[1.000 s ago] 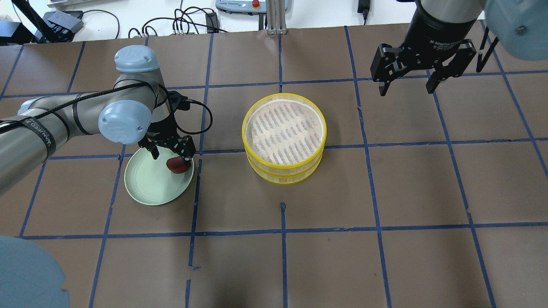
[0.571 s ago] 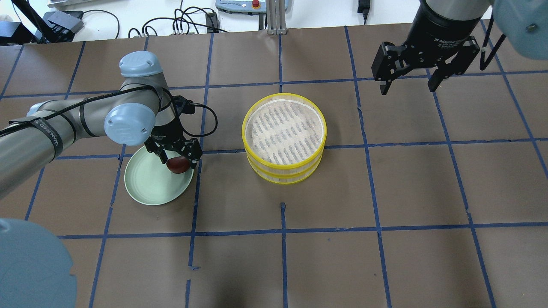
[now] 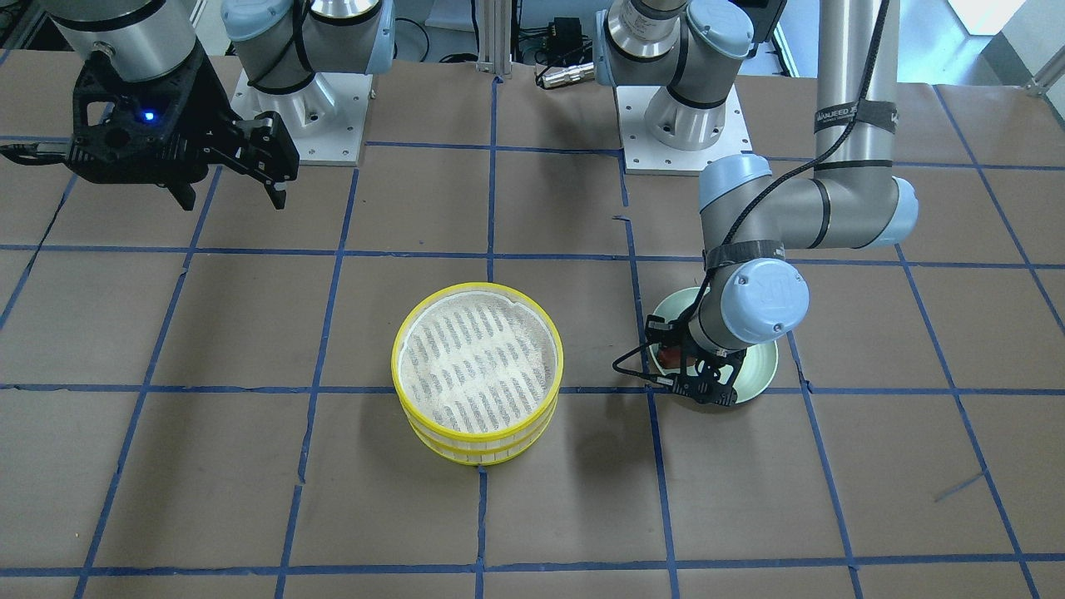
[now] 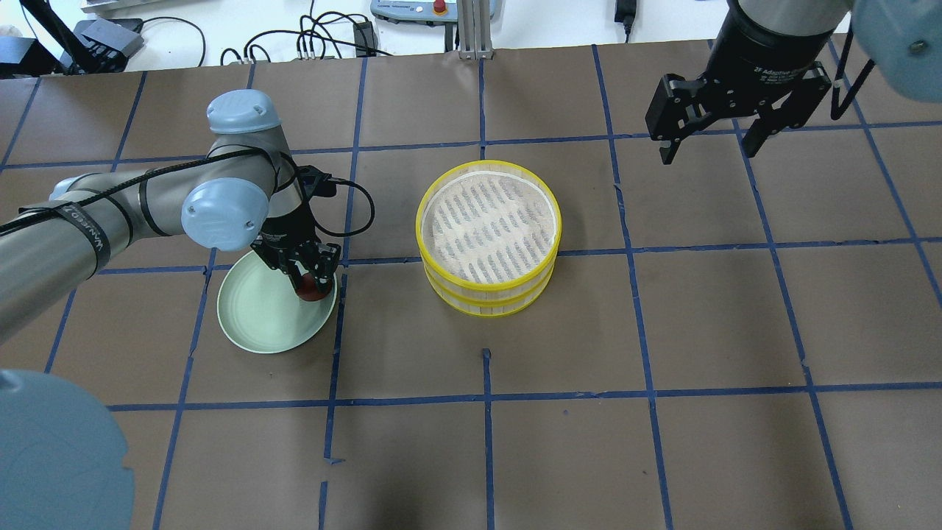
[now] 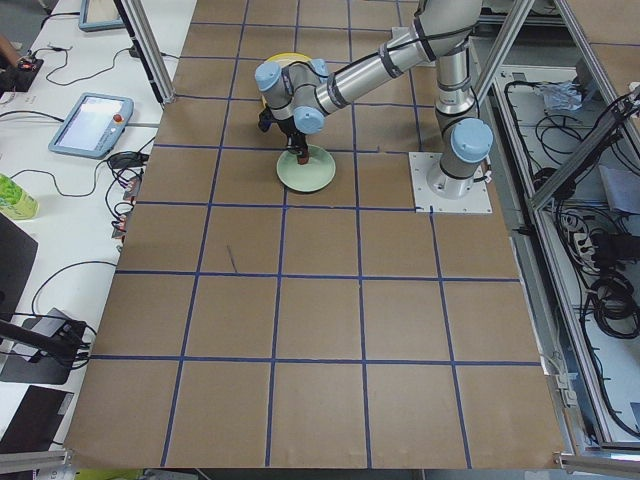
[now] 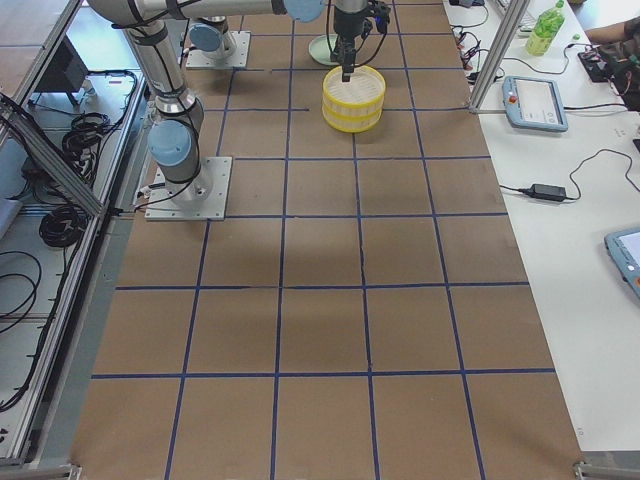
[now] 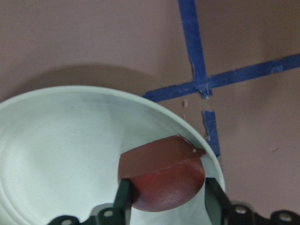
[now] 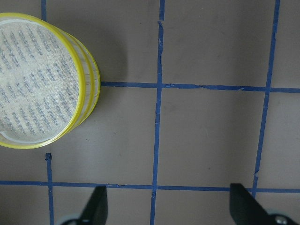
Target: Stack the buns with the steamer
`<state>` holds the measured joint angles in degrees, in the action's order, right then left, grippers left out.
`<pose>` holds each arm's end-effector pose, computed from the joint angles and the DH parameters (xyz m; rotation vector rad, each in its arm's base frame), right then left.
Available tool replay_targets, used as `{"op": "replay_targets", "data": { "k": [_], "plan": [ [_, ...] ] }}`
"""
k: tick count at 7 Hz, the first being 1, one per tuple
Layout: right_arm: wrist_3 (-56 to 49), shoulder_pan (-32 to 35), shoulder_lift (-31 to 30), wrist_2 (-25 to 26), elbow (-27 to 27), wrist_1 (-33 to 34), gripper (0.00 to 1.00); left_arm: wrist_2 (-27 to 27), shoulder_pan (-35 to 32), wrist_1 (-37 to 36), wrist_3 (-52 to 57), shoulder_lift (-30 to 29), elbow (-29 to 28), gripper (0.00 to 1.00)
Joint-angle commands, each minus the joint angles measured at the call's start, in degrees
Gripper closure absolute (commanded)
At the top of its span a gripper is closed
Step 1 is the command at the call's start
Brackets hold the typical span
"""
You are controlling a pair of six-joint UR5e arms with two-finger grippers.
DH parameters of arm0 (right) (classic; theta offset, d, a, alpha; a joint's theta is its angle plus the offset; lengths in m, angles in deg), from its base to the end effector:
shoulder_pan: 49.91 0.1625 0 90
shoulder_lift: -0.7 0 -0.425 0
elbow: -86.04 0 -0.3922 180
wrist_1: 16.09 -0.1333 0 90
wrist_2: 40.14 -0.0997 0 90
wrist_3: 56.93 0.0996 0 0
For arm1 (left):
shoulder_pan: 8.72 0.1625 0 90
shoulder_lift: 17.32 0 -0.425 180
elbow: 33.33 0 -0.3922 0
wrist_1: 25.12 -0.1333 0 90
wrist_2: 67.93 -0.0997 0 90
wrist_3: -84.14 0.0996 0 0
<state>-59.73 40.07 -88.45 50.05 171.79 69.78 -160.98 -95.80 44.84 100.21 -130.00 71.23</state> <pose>0.1328 -0.4963 0.5099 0.0762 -3.1376 -0.0201 -0.1002 -0.5478 0.1928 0.3677 3.0808 0.4764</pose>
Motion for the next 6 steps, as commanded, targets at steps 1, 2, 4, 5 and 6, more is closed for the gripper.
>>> {"op": "replay_targets", "data": {
  "k": [1, 2, 4, 5, 6],
  "plan": [
    [0.0, 0.1, 0.0, -0.1, 0.1, 0.0, 0.08, 0.0, 0.1, 0.2, -0.1, 0.3, -0.2, 0.92],
    [0.0, 0.2, -0.1, -0.1, 0.1, 0.0, 0.08, -0.1, 0.1, 0.4, 0.2, 1.1, -1.3, 0.94],
    [0.1, 0.3, -0.1, -0.4, 0.1, -0.1, 0.08, 2.0, -0.3, 4.8, -1.9, 7.9, -2.8, 0.96],
    [0.1, 0.3, -0.1, -0.3, 0.1, -0.1, 0.08, 9.8, -1.9, 8.2, -9.7, 10.9, -4.9, 0.96],
    [0.2, 0.3, -0.1, -0.5, 0.2, -0.1, 0.08, 21.3, -4.6, 7.9, -20.0, 11.0, -7.4, 0.96]
  ]
}}
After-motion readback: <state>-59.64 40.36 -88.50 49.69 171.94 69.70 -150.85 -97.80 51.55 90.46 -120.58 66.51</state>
